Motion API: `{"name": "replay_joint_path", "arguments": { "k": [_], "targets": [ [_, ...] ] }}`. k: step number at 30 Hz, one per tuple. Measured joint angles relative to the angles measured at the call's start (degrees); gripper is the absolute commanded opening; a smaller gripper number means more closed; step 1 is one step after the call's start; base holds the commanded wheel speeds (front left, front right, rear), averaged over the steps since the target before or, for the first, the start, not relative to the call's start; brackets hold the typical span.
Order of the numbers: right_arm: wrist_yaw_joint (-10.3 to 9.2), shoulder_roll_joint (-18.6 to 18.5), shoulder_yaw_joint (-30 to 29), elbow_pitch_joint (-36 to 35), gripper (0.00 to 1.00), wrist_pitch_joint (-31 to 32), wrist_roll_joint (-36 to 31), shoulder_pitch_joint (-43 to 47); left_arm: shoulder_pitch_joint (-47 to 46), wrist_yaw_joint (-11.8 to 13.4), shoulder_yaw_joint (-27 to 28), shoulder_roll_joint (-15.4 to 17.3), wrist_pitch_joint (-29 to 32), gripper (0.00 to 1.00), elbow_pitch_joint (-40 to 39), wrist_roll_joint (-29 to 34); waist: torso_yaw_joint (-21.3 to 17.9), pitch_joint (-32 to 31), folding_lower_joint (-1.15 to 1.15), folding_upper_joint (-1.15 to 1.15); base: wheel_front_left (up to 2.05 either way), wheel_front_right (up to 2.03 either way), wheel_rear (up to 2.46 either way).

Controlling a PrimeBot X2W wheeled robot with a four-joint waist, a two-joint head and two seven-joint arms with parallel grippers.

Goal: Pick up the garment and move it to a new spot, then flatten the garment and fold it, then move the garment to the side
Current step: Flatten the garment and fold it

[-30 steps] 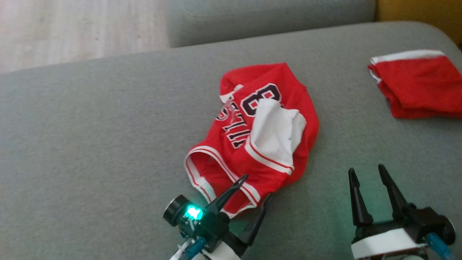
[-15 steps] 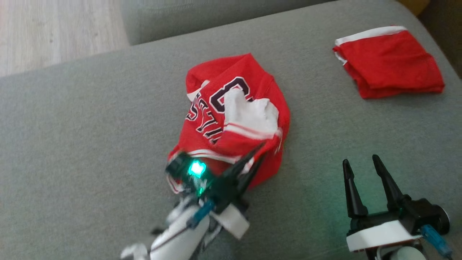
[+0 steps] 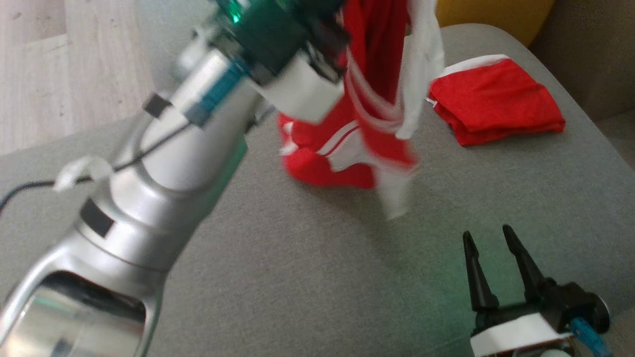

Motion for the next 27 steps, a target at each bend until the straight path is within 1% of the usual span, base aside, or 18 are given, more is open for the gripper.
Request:
{"name": "replay_joint_path", "arguments": {
  "k": [2, 5, 8, 12, 15, 17, 19, 20, 21, 22, 23, 24, 27],
  "targets": [
    [0.00, 0.00, -0.19, -0.10, 1.00, 0.00, 0.00, 1.03, -1.26, -0.01, 1.43, 0.45, -0.05, 0.00, -0.34, -0.96, 0.82, -0.28, 0.00, 0.00, 0.00, 0.00, 0.00],
    [0.00, 0.03, -0.90, -0.27, 1.00, 0.00, -0.01, 1.89, 1.97, -0.42, 4.08, 2.38, -0.05, 0.00, -0.47, -3.10, 2.43, -0.55, 0.00, 0.00, 0.00, 0.00, 0.00],
    [0.00, 0.03, -2.13, -1.11, 1.00, 0.00, -0.02, 1.90, 11.71, -0.42, 5.54, 5.63, -0.04, 0.00, -0.38, -5.33, 4.60, -0.35, 0.01, 0.00, 0.00, 0.00, 0.00],
    [0.00, 0.04, -3.10, -1.75, 1.00, 0.00, -0.31, 2.22, 29.45, -0.33, 7.94, 9.55, 0.05, 0.00, 2.01, -8.29, 7.86, 0.51, 0.01, 0.00, 0.00, 0.00, 0.00],
    [0.00, 0.01, -3.15, -1.94, 1.00, 0.00, -0.35, 2.48, 38.21, -0.33, 10.09, 11.46, 0.09, 0.00, 3.78, -9.16, 10.05, 1.75, 0.01, 0.00, 0.00, 0.00, 0.00],
    [0.00, -0.01, -3.00, -2.01, 1.00, 0.01, -0.36, 2.45, 40.18, -0.32, 11.98, 11.63, 0.20, 0.00, 4.72, -9.44, 11.14, 2.81, 0.01, 0.00, 0.00, 0.00, 0.00],
    [0.00, -0.08, -2.81, -2.04, 1.00, 0.01, -0.36, 2.24, 40.00, -0.33, 13.59, 11.57, 0.20, 0.00, 5.43, -9.12, 11.94, 3.98, 0.01, 0.00, 0.00, 0.00, 0.00],
    [0.00, -0.22, -2.43, -2.04, 1.00, 0.01, -0.36, 1.47, 39.39, -0.32, 15.26, 11.44, 0.20, 0.00, 6.00, -8.53, 12.42, 5.10, 0.01, 0.00, 0.00, 0.00, 0.00],
    [0.00, -0.31, -2.34, -2.12, 1.00, 0.00, -0.36, 1.03, 38.94, -0.30, 15.96, 11.26, 0.20, 0.06, 6.35, -8.20, 12.56, 5.64, 0.01, 0.00, 0.00, 0.00, 0.00],
    [0.00, -0.47, -2.22, -2.16, 1.00, 0.00, -0.36, 0.54, 38.65, -0.05, 16.84, 10.96, 0.20, 0.40, 6.58, -8.06, 12.67, 6.18, 0.02, 0.00, 0.00, 0.00, 0.00],
    [0.00, -0.59, -2.19, -2.16, 1.00, 0.00, -0.36, 0.08, 38.47, 0.16, 17.58, 10.67, 0.20, 1.00, 6.71, -7.66, 12.74, 6.70, 0.02, 0.00, 0.00, 0.00, 0.00],
    [0.00, -0.70, -2.19, -2.18, 1.00, 0.00, -0.36, -0.23, 38.41, 0.29, 18.30, 10.27, 0.20, 1.00, 6.65, -7.16, 12.80, 7.17, 0.02, 0.00, 0.00, 0.00, 0.00],
    [0.00, -0.75, -2.20, -2.12, 1.00, 0.00, -0.36, -0.42, 38.74, 2.22, 21.12, 8.34, 0.21, 1.00, 5.79, -6.44, 12.98, 8.17, 0.02, 0.00, 0.00, 0.00, 0.00]
  ]
}}
